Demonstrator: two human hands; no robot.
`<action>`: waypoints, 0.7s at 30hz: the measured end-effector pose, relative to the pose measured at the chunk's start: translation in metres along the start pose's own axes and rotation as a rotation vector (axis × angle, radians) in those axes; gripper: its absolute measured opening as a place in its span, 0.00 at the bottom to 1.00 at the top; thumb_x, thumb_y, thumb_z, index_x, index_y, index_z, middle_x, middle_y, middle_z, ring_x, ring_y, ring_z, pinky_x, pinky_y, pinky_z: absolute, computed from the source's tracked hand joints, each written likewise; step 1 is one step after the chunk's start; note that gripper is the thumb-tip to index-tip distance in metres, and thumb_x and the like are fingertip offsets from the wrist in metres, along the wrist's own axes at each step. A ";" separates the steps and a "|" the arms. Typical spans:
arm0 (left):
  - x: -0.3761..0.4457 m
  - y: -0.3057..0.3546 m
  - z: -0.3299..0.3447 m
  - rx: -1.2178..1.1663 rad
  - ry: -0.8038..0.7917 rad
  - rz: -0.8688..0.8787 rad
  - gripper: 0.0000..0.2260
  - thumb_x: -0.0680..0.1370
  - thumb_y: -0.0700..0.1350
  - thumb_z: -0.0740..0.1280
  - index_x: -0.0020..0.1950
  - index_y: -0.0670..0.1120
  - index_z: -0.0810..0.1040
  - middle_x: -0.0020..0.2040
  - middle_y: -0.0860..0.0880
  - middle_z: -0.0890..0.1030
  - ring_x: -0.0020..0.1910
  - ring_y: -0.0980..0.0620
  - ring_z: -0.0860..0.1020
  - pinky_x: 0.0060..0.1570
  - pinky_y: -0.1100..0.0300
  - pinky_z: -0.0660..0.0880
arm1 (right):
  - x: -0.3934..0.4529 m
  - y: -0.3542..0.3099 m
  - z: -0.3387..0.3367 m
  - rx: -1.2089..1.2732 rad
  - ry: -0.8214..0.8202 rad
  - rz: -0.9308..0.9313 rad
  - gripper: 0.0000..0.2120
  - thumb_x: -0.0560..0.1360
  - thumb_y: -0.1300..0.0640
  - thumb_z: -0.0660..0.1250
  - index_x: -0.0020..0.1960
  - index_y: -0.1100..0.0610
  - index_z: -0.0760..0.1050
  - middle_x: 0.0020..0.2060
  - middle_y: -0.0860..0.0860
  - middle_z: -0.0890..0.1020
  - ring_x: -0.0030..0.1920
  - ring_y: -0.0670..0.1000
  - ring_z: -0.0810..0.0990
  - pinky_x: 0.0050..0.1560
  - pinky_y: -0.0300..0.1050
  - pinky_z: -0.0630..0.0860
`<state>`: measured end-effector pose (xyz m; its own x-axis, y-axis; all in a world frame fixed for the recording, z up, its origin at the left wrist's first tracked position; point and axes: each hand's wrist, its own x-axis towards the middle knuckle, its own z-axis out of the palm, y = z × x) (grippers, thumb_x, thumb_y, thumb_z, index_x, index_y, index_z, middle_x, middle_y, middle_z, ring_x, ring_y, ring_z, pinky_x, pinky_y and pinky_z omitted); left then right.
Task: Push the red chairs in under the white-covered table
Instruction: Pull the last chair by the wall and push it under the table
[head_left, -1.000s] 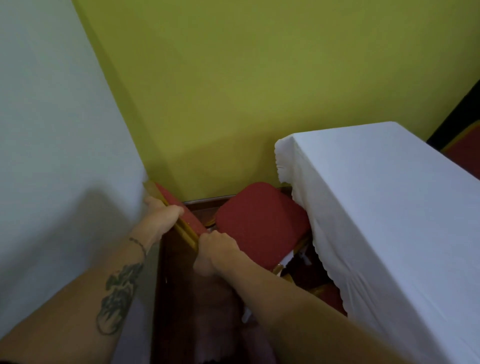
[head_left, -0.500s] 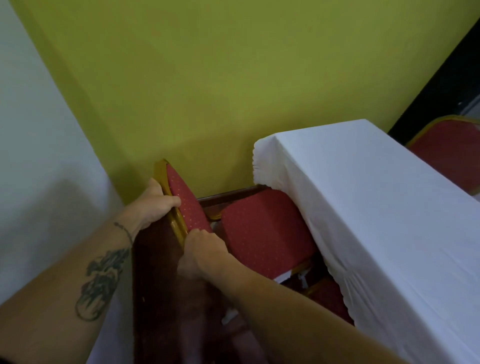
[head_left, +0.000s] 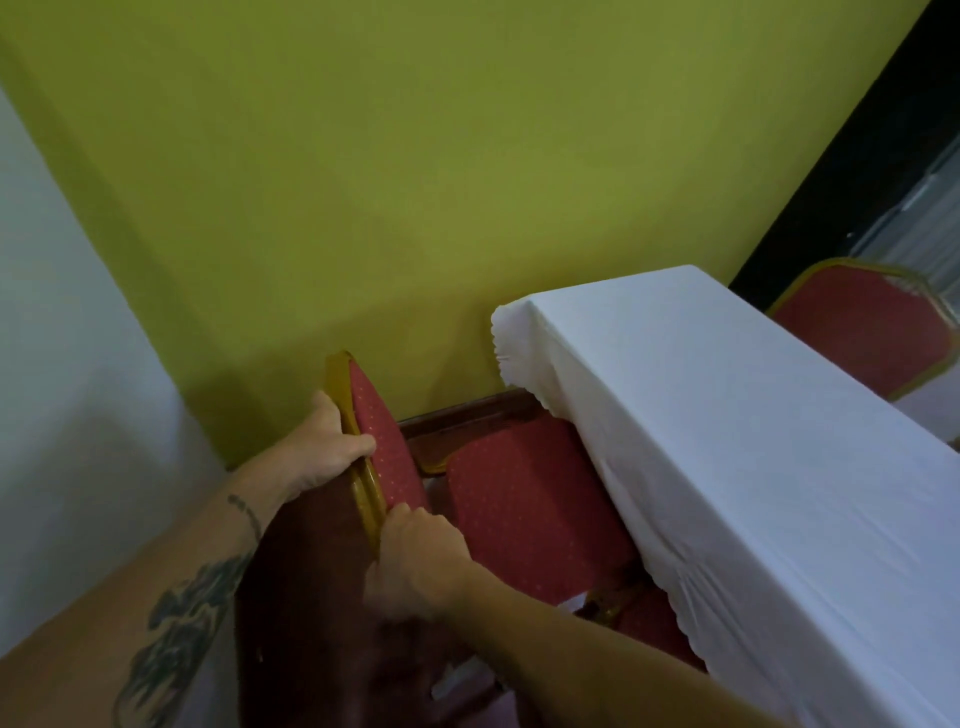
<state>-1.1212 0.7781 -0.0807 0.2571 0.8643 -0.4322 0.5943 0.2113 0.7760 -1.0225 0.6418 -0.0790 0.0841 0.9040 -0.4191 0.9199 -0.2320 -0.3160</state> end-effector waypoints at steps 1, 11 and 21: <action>0.000 0.001 -0.001 0.009 -0.006 0.004 0.23 0.78 0.38 0.71 0.65 0.40 0.59 0.51 0.40 0.76 0.43 0.48 0.78 0.36 0.56 0.76 | 0.001 -0.001 0.001 0.007 -0.002 -0.005 0.25 0.74 0.50 0.71 0.64 0.62 0.69 0.58 0.58 0.79 0.57 0.61 0.81 0.48 0.50 0.74; 0.018 0.019 0.012 -0.007 0.053 0.036 0.29 0.78 0.37 0.70 0.72 0.38 0.56 0.47 0.44 0.73 0.41 0.50 0.75 0.34 0.57 0.73 | 0.016 0.011 -0.018 -0.025 0.000 -0.001 0.27 0.76 0.47 0.67 0.68 0.61 0.67 0.62 0.58 0.78 0.62 0.62 0.78 0.58 0.54 0.75; 0.030 0.069 0.097 -0.166 0.027 0.071 0.38 0.77 0.39 0.68 0.79 0.37 0.48 0.72 0.36 0.69 0.65 0.38 0.74 0.61 0.44 0.77 | 0.008 0.089 -0.056 0.007 -0.019 0.230 0.20 0.76 0.49 0.66 0.65 0.55 0.69 0.58 0.55 0.78 0.58 0.60 0.79 0.57 0.56 0.76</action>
<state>-0.9989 0.7744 -0.0850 0.2718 0.8914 -0.3627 0.4410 0.2196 0.8702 -0.9182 0.6485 -0.0633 0.2838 0.8202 -0.4967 0.8747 -0.4337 -0.2164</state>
